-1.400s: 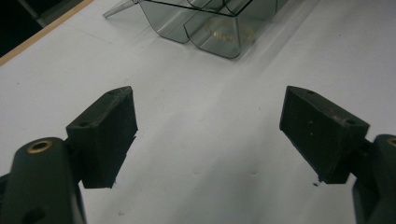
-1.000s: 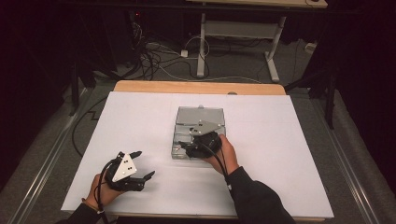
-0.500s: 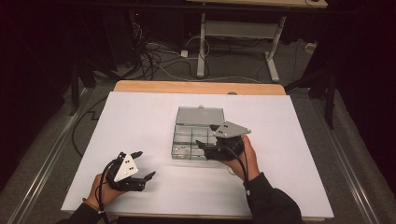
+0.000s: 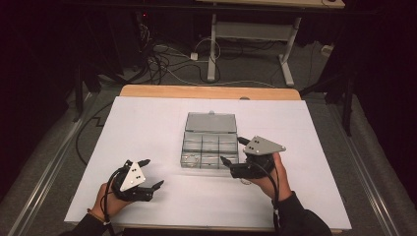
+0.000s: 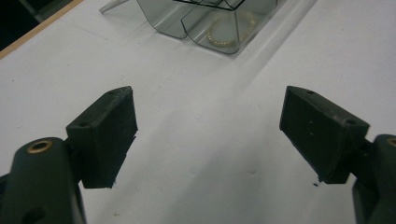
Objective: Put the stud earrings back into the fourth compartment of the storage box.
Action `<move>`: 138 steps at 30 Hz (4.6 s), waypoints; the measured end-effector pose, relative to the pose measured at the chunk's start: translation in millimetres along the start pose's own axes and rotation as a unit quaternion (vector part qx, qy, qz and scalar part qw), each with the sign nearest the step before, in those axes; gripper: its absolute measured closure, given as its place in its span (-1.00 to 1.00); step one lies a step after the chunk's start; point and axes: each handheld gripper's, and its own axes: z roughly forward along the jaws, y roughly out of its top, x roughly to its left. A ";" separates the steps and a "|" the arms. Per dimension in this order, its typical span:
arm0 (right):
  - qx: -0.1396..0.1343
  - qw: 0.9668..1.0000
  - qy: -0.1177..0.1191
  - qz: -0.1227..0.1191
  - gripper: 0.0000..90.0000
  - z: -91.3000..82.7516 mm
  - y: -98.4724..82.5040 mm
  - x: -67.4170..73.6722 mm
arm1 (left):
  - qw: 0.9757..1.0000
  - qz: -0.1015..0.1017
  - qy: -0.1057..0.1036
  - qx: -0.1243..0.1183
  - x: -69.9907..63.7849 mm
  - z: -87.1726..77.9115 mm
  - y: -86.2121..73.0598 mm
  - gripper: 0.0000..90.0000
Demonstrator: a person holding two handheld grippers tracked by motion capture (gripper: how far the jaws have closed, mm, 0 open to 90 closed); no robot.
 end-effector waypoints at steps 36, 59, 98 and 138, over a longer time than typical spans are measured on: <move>0.168 0.985 0.031 0.022 -0.53 2.3 -90.9 -19.1 | 1.000 0.003 0.003 -0.001 -0.3 -1.3 1.2 -0.61; 0.164 0.985 0.049 0.025 0.06 8.5 -87.9 -20.4 | 1.000 0.006 0.000 0.000 -1.4 -0.6 1.3 -0.61; 0.087 0.996 0.016 -0.005 0.06 -26.4 -63.0 -17.1 | 1.000 0.006 0.003 -0.001 -0.8 -1.7 1.1 -0.61; 0.047 0.998 0.034 -0.035 0.07 5.4 -13.3 -5.3 | 1.000 0.001 0.002 -0.002 0.2 -1.2 0.5 -0.64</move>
